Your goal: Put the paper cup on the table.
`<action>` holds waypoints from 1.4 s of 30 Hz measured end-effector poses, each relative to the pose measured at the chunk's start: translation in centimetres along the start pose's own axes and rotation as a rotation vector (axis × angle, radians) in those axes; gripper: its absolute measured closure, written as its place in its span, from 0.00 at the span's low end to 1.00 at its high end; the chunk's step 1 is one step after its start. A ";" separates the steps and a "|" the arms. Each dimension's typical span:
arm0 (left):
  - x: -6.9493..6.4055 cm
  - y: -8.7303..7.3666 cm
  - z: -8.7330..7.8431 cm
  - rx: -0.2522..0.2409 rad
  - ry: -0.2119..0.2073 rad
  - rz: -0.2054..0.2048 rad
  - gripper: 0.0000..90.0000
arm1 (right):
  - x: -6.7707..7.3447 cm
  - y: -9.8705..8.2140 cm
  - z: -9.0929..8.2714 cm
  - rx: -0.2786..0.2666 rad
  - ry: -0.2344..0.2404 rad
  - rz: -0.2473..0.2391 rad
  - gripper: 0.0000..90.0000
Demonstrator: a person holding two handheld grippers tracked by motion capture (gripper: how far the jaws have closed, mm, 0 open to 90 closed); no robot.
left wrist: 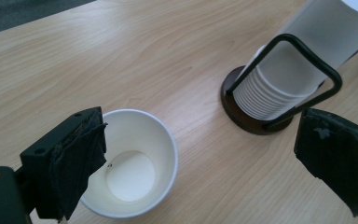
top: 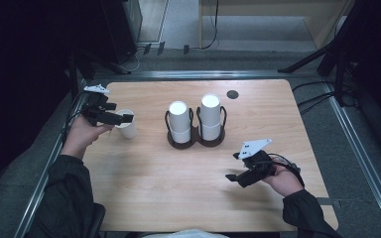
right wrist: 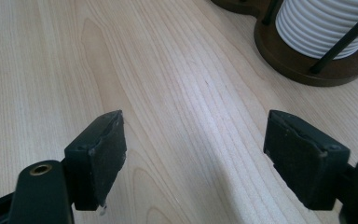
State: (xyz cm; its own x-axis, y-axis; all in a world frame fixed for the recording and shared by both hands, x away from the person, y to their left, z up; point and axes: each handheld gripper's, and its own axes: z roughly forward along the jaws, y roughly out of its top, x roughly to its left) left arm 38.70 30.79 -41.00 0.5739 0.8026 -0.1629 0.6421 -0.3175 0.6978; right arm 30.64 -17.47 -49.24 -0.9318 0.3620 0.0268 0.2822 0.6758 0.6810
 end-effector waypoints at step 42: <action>-9.4 -2.4 2.2 0.036 -0.101 0.165 0.07 | 0.2 1.9 1.8 0.004 0.062 -0.060 0.24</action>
State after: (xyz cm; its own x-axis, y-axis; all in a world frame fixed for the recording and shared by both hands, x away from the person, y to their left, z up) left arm 32.85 22.92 -42.66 0.7197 0.6840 -0.1189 0.5518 -0.4597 0.6958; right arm 31.41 -14.99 -49.22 -0.9593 0.2806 0.0314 0.2263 0.6977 0.6797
